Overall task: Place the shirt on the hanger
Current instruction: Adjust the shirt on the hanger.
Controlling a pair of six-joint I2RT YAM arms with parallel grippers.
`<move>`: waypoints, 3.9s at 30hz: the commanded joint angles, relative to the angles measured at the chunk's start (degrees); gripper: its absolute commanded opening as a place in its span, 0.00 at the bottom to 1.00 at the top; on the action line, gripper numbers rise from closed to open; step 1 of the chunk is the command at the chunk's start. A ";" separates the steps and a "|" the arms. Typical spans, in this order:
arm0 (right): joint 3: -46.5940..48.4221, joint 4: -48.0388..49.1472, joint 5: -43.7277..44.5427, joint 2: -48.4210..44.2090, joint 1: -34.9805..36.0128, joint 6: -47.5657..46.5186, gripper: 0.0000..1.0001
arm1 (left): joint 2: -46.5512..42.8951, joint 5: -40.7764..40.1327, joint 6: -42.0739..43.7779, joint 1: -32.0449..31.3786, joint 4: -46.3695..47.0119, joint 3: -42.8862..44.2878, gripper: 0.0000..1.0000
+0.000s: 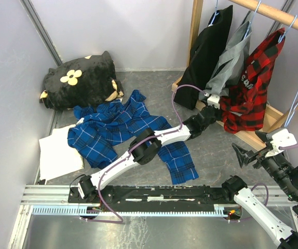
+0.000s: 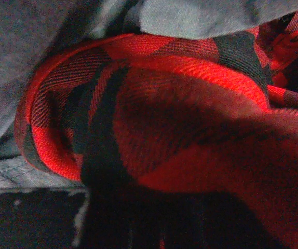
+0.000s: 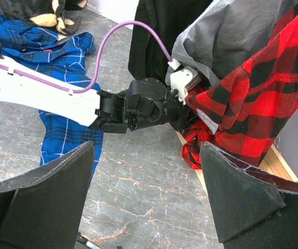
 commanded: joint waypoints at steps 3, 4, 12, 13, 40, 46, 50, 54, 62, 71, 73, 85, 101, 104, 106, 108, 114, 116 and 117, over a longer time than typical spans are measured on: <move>-0.30 0.62 0.73 -0.41 0.24 -0.42 0.90 | -3.38 -2.11 4.76 0.80 -9.63 1.60 0.36; -0.39 0.56 0.77 -0.47 0.23 -0.43 0.90 | -3.71 -2.11 4.79 0.78 -11.43 1.56 0.40; -1.27 1.02 0.32 -0.43 0.21 -0.26 0.90 | -7.47 -2.18 4.61 0.85 -16.54 -3.10 0.77; -1.22 0.98 0.31 -0.44 0.16 -0.26 0.90 | -8.83 -0.79 4.40 0.94 -15.21 -4.39 0.79; -3.00 0.23 3.44 1.17 0.23 2.21 0.90 | -50.57 12.43 -1.55 -3.11 19.01 -71.89 0.96; -4.77 -1.31 5.27 4.14 0.20 8.73 0.86 | -61.24 7.87 -5.09 -3.80 19.04 -87.71 0.96; -7.55 0.50 6.30 5.68 0.21 12.98 0.83 | -69.14 4.25 -5.33 -3.73 9.49 -91.99 0.97; -12.24 4.19 5.34 8.03 0.21 18.11 0.72 | -78.39 1.31 -3.63 -2.65 -4.02 -92.04 0.97; -21.57 14.91 7.25 17.21 3.14 28.04 0.68 | -96.67 0.25 -3.58 5.10 -23.76 -92.08 0.97; -35.44 29.95 33.48 28.32 17.02 43.15 0.55 | -109.85 -7.46 2.57 7.75 -39.82 -90.25 0.99; -40.61 35.91 39.75 29.02 17.02 47.76 0.49 | -111.41 -8.36 3.72 7.83 -40.88 -90.95 0.99; -58.93 66.38 61.76 40.24 16.67 53.66 0.46 | -113.43 -7.42 5.78 7.82 -42.00 -92.95 0.99; -42.07 64.39 36.41 56.68 -10.22 47.98 0.47 | -113.52 -8.80 6.32 7.94 -41.61 -93.03 0.99; -40.16 64.23 37.29 56.44 -12.46 44.90 0.47 | -113.59 -9.11 6.50 7.94 -41.52 -93.05 0.99; -39.17 64.61 33.76 56.54 -15.50 44.51 0.46 | -113.48 -9.18 6.55 7.92 -41.45 -93.08 0.99; -36.64 62.66 31.45 57.61 -17.84 44.56 0.45 | -113.47 -9.18 6.61 7.96 -41.43 -93.02 0.99; -24.14 52.06 34.88 63.43 -20.18 34.86 0.45 | -114.33 -9.75 6.62 7.93 -41.39 -93.27 1.00; -21.95 51.19 35.62 65.11 -21.33 31.45 0.45 | -114.51 -9.82 6.62 7.96 -41.26 -93.36 1.00; -21.07 51.16 35.68 66.11 -22.11 29.96 0.45 | -114.49 -9.79 6.61 7.97 -41.21 -93.36 1.00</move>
